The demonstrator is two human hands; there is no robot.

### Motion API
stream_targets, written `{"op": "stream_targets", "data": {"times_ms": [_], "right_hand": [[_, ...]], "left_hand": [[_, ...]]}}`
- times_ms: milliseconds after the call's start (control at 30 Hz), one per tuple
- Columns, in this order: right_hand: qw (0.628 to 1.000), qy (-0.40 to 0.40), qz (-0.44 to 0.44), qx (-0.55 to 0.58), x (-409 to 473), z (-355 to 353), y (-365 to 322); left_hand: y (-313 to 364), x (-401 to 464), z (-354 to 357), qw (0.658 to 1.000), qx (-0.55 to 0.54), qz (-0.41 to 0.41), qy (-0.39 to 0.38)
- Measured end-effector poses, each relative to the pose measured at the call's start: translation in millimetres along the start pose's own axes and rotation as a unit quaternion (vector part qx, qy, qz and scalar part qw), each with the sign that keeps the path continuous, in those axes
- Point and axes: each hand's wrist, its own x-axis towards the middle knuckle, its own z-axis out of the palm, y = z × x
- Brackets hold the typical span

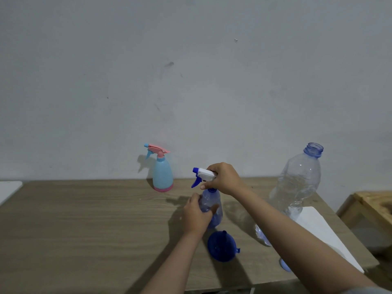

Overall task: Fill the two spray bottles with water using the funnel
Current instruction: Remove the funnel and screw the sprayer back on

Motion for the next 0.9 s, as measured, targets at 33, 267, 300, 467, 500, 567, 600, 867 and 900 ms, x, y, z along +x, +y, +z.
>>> {"op": "stream_targets", "data": {"times_ms": [33, 267, 300, 467, 500, 567, 600, 867, 900], "right_hand": [[1.000, -0.004, 0.003, 0.003, 0, 0, 0], [0.997, 0.007, 0.002, 0.071, -6, -3, 9], [0.996, 0.013, 0.007, 0.092, -8, -3, 12], [0.978, 0.053, 0.033, 0.197, -22, 3, 32], [0.975, 0.050, 0.037, 0.214, -24, 6, 36], [0.964, 0.035, 0.036, 0.263, -27, 13, 43], [0.959, 0.029, 0.031, 0.281, -27, 18, 46], [0.946, 0.054, 0.043, 0.316, -23, 40, 55], [0.945, 0.052, 0.038, 0.321, -24, 41, 54]], "left_hand": [[0, 0, 0, 1.000, -0.001, 0.000, 0.000], [0, 0, -1, 1.000, -0.016, 0.006, -0.004], [0, -1, -2, 1.000, -0.018, 0.007, -0.005], [0, -2, -4, 1.000, 0.003, 0.026, -0.006], [-1, -3, -3, 1.000, 0.001, 0.029, -0.006], [-1, -2, -3, 1.000, -0.003, 0.030, -0.006], [-2, -2, -3, 1.000, -0.004, 0.030, -0.006], [-4, 1, 1, 0.999, -0.008, 0.031, 0.007], [-5, 2, 3, 0.999, -0.012, 0.030, 0.009]]}}
